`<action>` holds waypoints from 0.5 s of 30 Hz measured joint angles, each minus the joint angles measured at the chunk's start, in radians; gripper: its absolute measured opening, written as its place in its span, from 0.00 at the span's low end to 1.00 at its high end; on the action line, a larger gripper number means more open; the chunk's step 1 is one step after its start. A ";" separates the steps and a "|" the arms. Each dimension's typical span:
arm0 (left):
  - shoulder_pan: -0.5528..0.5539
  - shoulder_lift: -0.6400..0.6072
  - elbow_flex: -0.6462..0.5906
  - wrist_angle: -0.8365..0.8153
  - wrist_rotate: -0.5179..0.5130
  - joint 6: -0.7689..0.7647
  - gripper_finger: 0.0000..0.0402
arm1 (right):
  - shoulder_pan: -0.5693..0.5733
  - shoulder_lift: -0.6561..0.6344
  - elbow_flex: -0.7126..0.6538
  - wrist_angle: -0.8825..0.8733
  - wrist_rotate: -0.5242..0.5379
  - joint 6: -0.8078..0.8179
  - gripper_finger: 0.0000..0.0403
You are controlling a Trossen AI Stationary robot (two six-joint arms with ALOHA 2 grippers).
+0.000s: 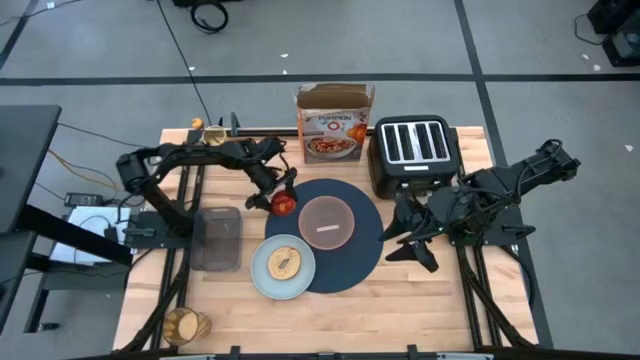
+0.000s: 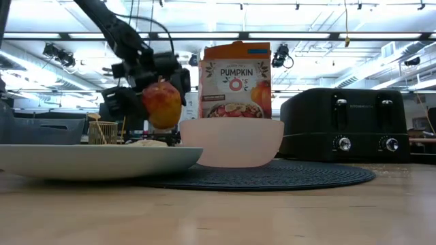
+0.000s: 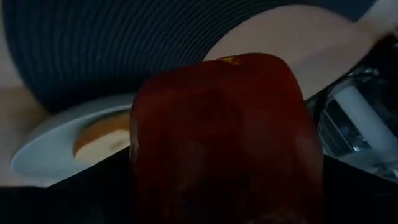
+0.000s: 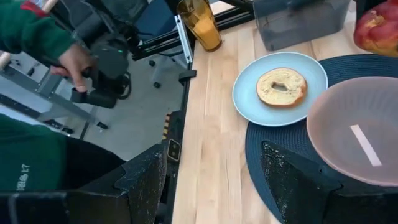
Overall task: Arrange a breakfast setting
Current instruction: Put the red apple on the dark blue tablemat to the top left of the orange bowl
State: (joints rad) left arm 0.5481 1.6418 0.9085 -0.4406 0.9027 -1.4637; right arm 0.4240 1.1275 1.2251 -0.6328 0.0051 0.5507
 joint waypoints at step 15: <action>0.090 0.203 0.000 0.096 0.177 -0.141 0.85 | -0.109 0.000 0.000 0.011 0.027 0.105 0.66</action>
State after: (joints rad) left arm 0.6385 1.8449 0.9089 -0.3447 1.0799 -1.6043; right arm 0.3152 1.1275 1.2251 -0.6216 0.0319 0.6556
